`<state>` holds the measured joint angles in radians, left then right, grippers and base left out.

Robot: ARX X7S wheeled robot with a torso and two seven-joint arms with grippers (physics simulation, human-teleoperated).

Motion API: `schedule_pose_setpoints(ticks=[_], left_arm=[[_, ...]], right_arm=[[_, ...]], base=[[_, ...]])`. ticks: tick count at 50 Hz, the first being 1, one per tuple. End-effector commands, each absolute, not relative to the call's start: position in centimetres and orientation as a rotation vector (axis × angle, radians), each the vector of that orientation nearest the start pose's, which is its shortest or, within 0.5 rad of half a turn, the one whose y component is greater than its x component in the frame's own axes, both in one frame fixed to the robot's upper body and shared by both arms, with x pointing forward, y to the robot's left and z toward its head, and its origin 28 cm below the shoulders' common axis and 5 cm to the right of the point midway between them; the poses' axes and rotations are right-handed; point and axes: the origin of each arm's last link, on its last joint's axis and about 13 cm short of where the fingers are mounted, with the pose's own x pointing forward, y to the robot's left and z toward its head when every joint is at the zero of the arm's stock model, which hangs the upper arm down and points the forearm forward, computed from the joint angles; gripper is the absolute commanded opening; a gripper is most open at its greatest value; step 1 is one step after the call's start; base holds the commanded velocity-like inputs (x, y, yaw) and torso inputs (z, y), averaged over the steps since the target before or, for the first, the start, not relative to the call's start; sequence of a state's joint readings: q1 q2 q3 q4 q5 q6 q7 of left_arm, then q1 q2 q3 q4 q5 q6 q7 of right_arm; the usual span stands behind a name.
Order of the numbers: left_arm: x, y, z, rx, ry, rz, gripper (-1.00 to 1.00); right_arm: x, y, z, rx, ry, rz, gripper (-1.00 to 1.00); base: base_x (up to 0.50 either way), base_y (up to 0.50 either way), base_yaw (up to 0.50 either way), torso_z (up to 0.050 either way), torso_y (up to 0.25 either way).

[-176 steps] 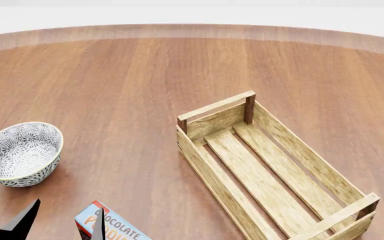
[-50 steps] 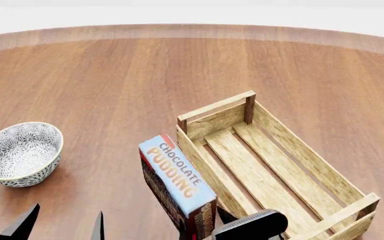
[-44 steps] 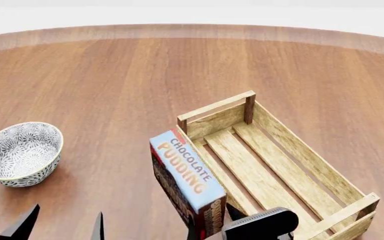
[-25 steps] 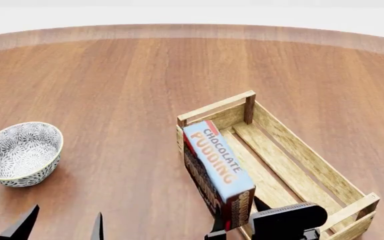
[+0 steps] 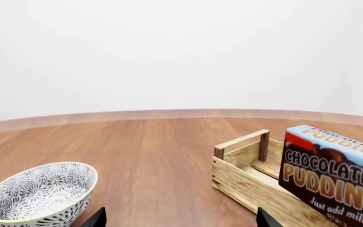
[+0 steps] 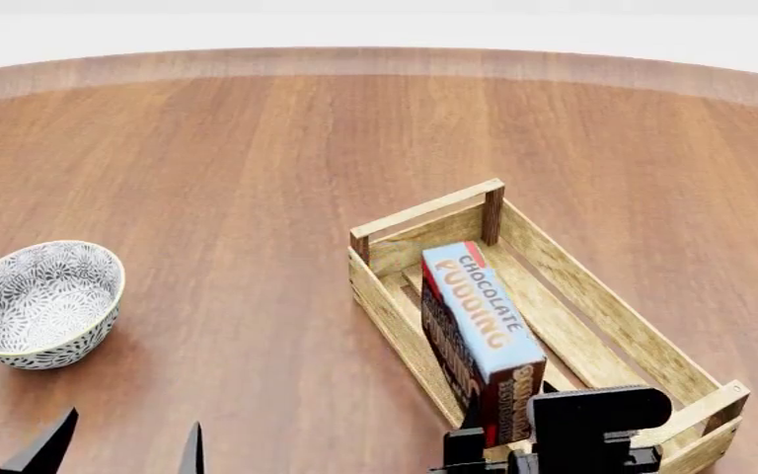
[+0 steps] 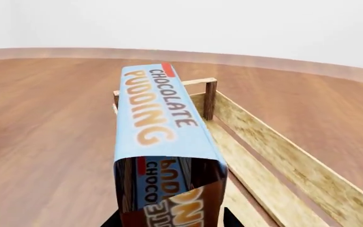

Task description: Pick up the chocolate pudding and put it in the tray.

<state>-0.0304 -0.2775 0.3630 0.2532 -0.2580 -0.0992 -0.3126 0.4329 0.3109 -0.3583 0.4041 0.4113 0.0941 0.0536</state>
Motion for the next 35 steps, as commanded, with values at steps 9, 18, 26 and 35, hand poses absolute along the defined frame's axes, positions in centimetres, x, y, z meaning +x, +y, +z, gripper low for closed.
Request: schedule_pose_setpoints(ticks=[9,18,26,35], left_arm=[[20.3,18.7,4.8,-0.014,-0.066,-0.101,1.00],[20.5,18.6,4.7,-0.008,-0.063,-0.107,1.00],[20.5,18.6,4.5,-0.006,-0.057,-0.105,1.00],[20.6,18.6,4.3,-0.007,-0.053,-0.102,1.00]], right_arm=[[30.6,-14.8,2.0,-0.086,0.210,0.052,-1.00],[31.1,-15.3,2.2,-0.090,0.214,0.030,-1.00],[31.5,-15.8,2.0,-0.089,0.220,0.006,-1.00],[31.9,-16.4,2.1,-0.082,0.226,-0.024,-1.00]], base=[[0.00,0.00,0.00,0.000,0.000],[0.00,0.00,0.00,0.000,0.000],[0.00,0.00,0.00,0.000,0.000],[0.00,0.00,0.00,0.000,0.000]])
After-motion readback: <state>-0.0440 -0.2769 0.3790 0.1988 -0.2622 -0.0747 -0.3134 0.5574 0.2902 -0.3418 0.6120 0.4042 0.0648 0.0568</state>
